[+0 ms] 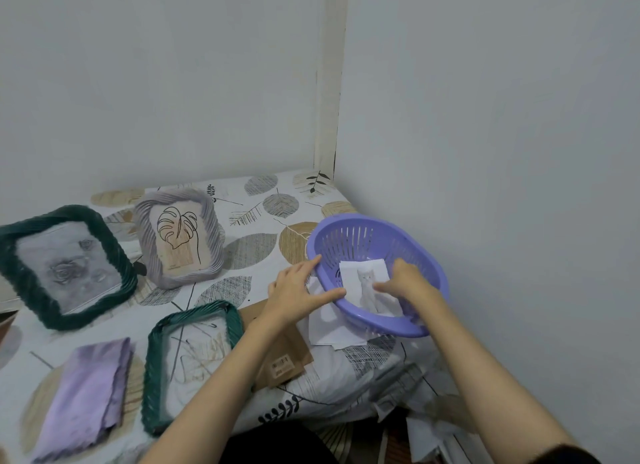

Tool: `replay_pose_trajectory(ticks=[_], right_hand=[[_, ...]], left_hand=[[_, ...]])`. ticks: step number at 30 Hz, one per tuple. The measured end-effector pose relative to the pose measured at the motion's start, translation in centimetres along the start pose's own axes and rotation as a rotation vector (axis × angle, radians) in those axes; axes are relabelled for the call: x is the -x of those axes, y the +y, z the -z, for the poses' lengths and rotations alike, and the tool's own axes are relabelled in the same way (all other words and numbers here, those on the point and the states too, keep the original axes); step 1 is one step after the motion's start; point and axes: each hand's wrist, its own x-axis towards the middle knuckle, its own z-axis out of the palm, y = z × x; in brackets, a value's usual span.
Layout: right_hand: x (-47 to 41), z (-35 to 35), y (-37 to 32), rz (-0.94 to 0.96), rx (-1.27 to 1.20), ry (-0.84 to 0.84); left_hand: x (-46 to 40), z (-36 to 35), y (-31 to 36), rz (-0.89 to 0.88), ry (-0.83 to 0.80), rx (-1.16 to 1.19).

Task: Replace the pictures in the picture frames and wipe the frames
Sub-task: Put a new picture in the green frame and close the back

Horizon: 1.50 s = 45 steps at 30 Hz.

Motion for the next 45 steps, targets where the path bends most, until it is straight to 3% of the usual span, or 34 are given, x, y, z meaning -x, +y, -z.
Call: replay_pose_trajectory(ticks=[3,7,11,18,20,22,25,28,34,37,41,45], right_hand=[[-0.6,-0.5,-0.7,-0.160,0.067,-0.166],[-1.2,-0.4,-1.2,-0.186,0.113,-0.171],[-1.8,-0.9,-0.5,-0.188,0.033,0.021],[-0.8,-0.4,-0.6,0.018,-0.208,0.348],[0.5,-0.2,-1.2,0.085,-0.370,0.446],[2.4,-0.2,-2.2,0.212,-0.498,0.504],[5.3,-1.2,-4.2,0.444,-0.581,0.424],[6.5,-3.0,-5.5,0.548,-0.420,0.314],[8.9,-4.9,-8.1,0.612,-0.364,0.103],[9.8,-5.6,-9.8,0.638,-0.528,0.089],[10.2,-6.4,-11.8,0.591,-0.849,-0.199],[10.2,-8.3,-14.1,0.613,-0.760,-0.247]], left_hand=[[0.4,0.2,0.7,0.021,0.010,-0.060],[0.5,0.4,0.7,0.031,0.023,-0.054],[0.6,0.3,0.7,0.033,0.029,-0.031],[1.0,0.4,1.3,-0.043,0.069,0.023],[1.7,0.6,2.4,-0.089,0.127,0.261],[2.6,1.3,3.9,-0.030,0.104,0.651],[3.4,2.4,5.0,0.130,-0.032,1.187],[4.1,3.6,4.4,0.146,-0.066,1.386],[6.8,5.8,1.3,0.074,0.091,1.238],[8.7,7.6,-0.8,0.072,0.136,1.171],[11.5,10.6,-4.0,0.086,0.185,1.131],[14.0,13.1,-6.8,0.137,0.289,0.813]])
